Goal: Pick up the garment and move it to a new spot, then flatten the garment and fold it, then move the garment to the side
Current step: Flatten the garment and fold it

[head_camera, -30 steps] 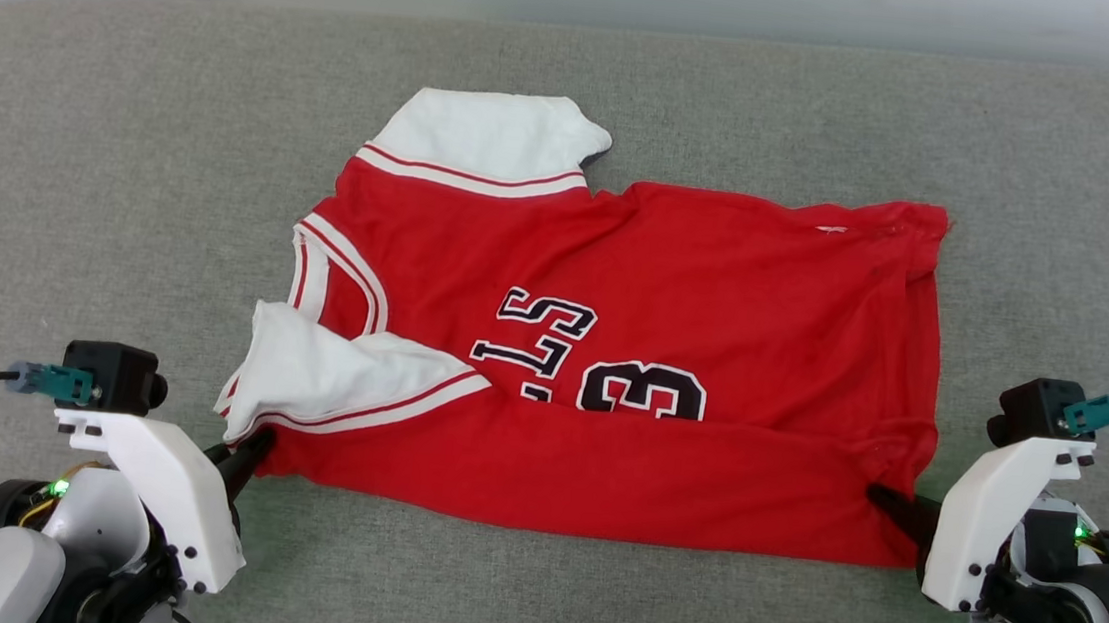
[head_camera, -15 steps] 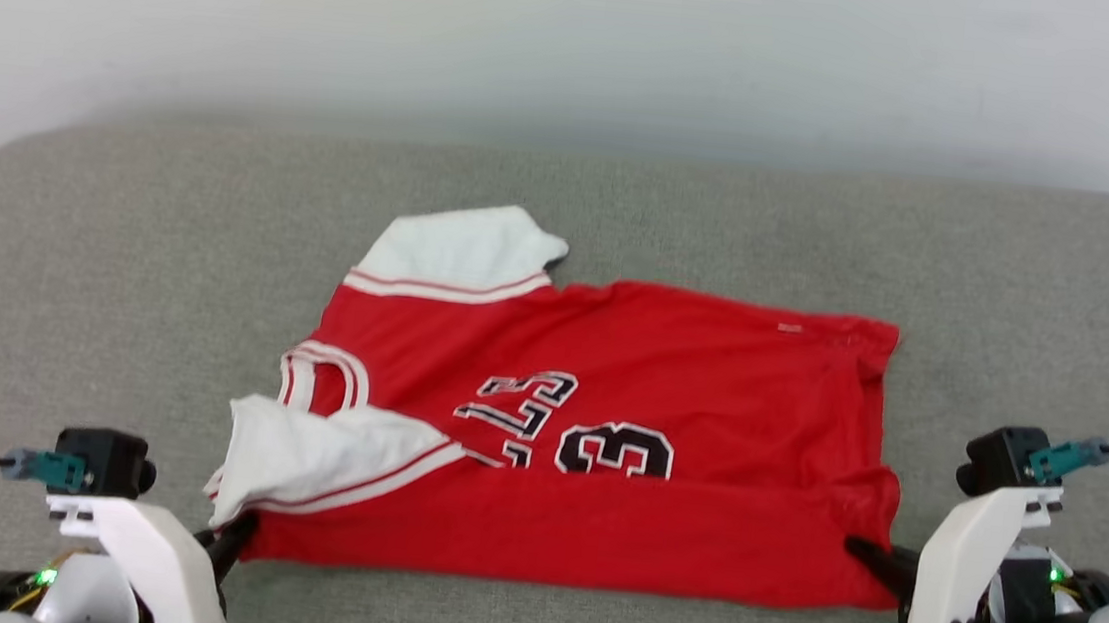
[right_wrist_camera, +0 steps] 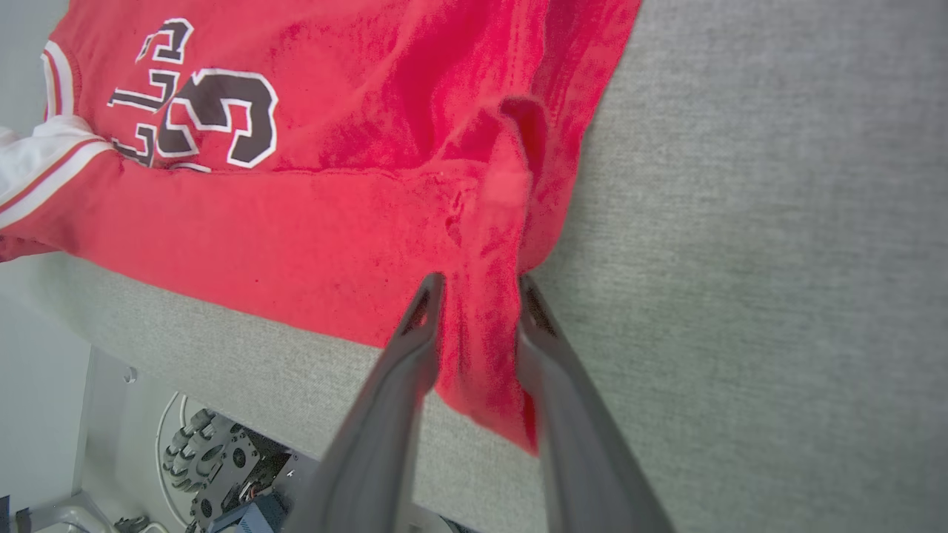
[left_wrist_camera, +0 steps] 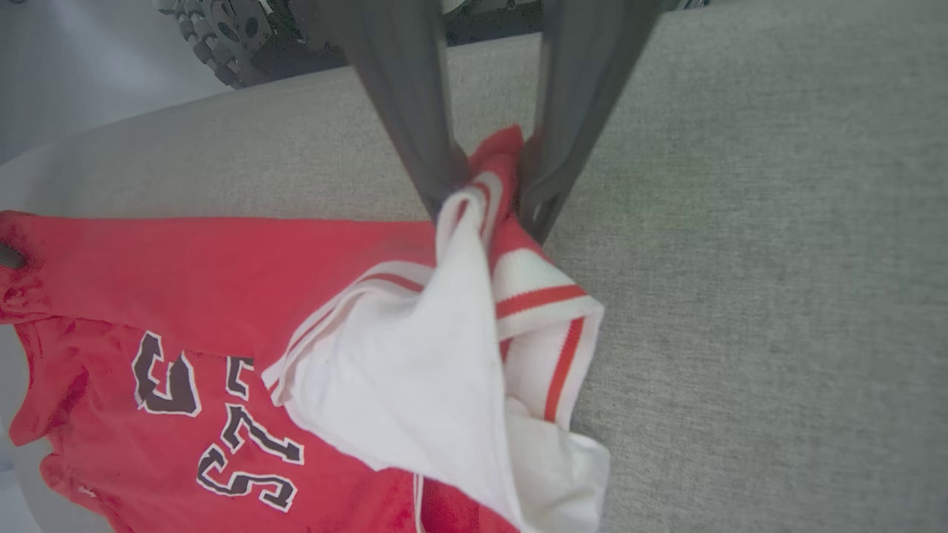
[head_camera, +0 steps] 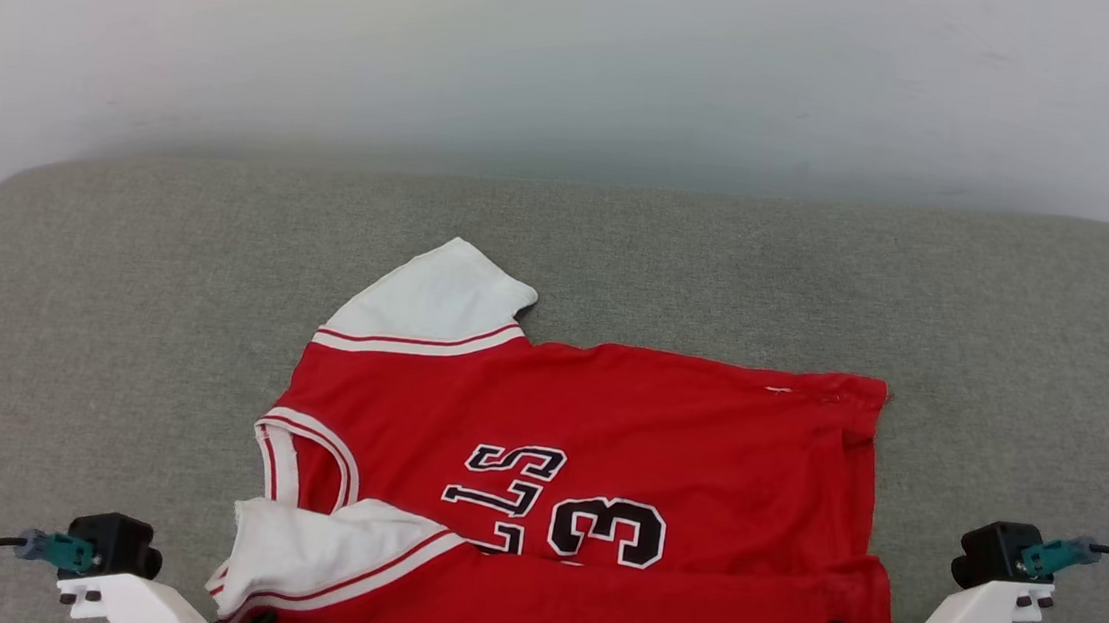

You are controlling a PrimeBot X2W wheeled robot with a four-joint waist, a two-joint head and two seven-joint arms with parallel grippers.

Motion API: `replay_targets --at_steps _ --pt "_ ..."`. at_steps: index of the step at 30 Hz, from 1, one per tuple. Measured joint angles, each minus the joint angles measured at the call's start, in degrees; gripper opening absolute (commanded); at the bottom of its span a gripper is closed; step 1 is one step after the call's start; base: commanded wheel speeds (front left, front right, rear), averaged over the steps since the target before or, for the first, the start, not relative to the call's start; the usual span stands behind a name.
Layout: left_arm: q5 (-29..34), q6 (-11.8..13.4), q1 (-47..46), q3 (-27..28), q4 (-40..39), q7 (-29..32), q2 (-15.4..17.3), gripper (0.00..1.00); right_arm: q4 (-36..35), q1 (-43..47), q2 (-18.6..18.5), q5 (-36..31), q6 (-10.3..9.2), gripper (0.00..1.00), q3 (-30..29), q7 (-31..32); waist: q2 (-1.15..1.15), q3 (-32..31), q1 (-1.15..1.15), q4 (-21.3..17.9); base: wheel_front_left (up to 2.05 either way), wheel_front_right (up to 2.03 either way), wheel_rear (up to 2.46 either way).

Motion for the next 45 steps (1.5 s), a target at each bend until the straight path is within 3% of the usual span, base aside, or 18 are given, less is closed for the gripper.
replay_targets --at_steps 14,23,29,32,38,42,45 --pt "7.02 1.53 -7.77 2.77 0.96 -9.45 0.73 1.00 -6.38 -0.39 6.09 -15.47 0.00 1.00 -5.28 -24.87 0.00 -0.09 0.01 -3.66 0.00 0.00 0.00" --pt "13.33 1.56 -22.58 3.01 2.23 -14.55 0.19 1.00 -13.63 -6.16 8.12 -19.87 0.01 1.00 -6.17 -33.78 0.00 6.74 0.01 -5.54 0.00 0.00 0.00" --pt "14.36 -0.76 -34.81 2.91 6.48 -14.24 -0.02 1.00 -16.89 -11.24 9.43 -20.71 0.01 1.00 -5.72 -36.33 0.00 14.18 0.02 -7.43 0.00 0.00 0.00" --pt "13.81 -2.88 -40.80 2.23 9.60 -11.34 0.31 1.00 -17.48 -13.13 9.84 -20.90 0.01 1.00 -5.04 -37.01 0.00 17.77 0.02 -8.61 0.00 0.00 0.00" --pt "10.69 -8.03 -49.87 -0.27 16.60 1.66 3.60 1.00 -16.42 -14.96 10.90 -20.93 0.01 1.00 -3.86 -37.83 0.00 22.88 0.03 -12.14 0.00 0.00 0.00" --pt "9.56 -9.42 -53.52 -2.03 20.09 11.66 6.90 1.00 -15.03 -15.12 11.62 -20.19 0.01 1.00 -3.15 -38.77 0.00 24.98 0.02 -14.96 0.00 0.00 0.00" --pt "9.06 -8.92 -55.15 -2.85 22.04 18.07 9.11 1.00 -13.84 -15.12 12.01 -19.48 0.01 1.00 -2.90 -38.93 0.00 26.28 0.02 -16.89 0.00 0.00 0.00"
